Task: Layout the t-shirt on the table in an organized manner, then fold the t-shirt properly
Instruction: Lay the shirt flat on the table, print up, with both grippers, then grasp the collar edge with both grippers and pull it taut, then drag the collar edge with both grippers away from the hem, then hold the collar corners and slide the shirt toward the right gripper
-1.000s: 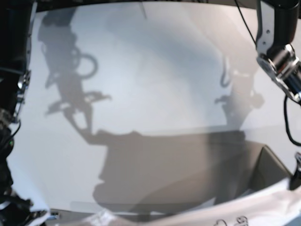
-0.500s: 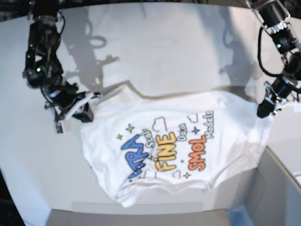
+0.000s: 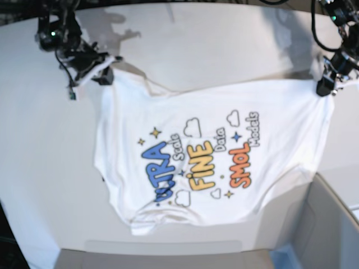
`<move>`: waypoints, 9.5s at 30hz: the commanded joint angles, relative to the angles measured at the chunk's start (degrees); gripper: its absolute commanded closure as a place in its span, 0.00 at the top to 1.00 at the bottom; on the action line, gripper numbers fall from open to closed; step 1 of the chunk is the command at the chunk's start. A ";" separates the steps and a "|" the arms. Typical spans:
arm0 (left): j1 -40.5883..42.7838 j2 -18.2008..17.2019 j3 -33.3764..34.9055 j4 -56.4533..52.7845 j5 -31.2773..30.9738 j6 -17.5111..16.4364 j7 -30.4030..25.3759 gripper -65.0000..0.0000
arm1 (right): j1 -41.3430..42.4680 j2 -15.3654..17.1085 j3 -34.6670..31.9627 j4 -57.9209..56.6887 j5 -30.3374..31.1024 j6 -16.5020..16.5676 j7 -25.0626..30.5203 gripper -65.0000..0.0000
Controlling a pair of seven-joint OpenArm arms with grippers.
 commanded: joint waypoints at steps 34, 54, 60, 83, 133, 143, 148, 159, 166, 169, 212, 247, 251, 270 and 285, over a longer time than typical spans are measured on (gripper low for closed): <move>-0.93 3.25 -13.87 0.78 4.30 0.87 7.37 0.00 | 1.72 0.56 1.64 1.08 1.83 1.13 2.89 0.00; -18.69 3.25 -8.07 0.51 27.34 0.96 7.90 0.00 | 21.06 0.56 -7.50 -9.47 -8.54 1.04 2.63 0.00; -22.38 3.07 -7.98 -4.68 30.94 0.78 7.28 0.00 | 25.98 0.38 -9.09 -13.96 -11.27 0.95 2.71 0.00; -30.99 -1.77 3.36 -20.50 31.47 0.87 -1.16 0.00 | 35.03 0.47 -12.16 -28.11 -11.44 0.95 6.32 0.00; -33.37 -1.77 7.58 -16.81 31.12 0.78 -20.85 0.34 | 36.09 1.00 -9.18 -18.70 -11.09 0.51 13.79 0.33; -17.37 -1.59 8.29 -1.07 31.20 0.61 -20.76 0.34 | 23.43 -0.67 -12.52 -8.33 -11.00 0.69 9.57 0.33; -15.52 -1.68 11.98 -3.09 31.20 0.52 -20.67 0.34 | 16.92 -4.54 -13.75 -8.15 -11.00 0.60 9.48 0.33; -13.59 -1.68 12.15 -3.09 31.12 0.52 -20.67 0.34 | 10.24 -11.84 5.33 -3.67 11.50 0.60 8.52 0.34; -13.59 -1.68 12.24 -3.09 31.12 0.52 -20.67 0.34 | 13.32 -11.75 19.66 -11.76 20.91 1.04 1.40 0.33; -13.76 -1.68 12.24 -3.09 31.12 0.52 -20.67 0.34 | 13.50 -11.84 19.31 -14.92 21.00 1.13 1.40 0.33; -19.92 0.87 -4.81 -16.90 28.13 -0.18 -6.52 0.41 | 22.20 -9.38 13.15 -29.25 13.52 1.13 1.40 0.33; -22.03 0.08 3.19 -15.84 28.22 -0.10 -6.08 0.04 | 17.36 -4.98 11.13 -13.87 13.35 0.51 1.22 0.00; -18.51 0.17 2.84 -15.75 28.22 -0.10 -6.08 0.04 | 14.11 -5.07 15.00 -13.69 13.79 0.51 1.22 0.00; -0.58 3.86 2.92 0.60 28.48 -0.27 -6.08 0.04 | -4.44 -5.69 21.24 -13.60 15.99 1.04 1.22 0.00; -2.51 3.86 3.27 -0.02 28.48 -0.27 -6.17 0.04 | -1.71 -5.77 13.33 -8.07 18.62 1.13 1.22 0.04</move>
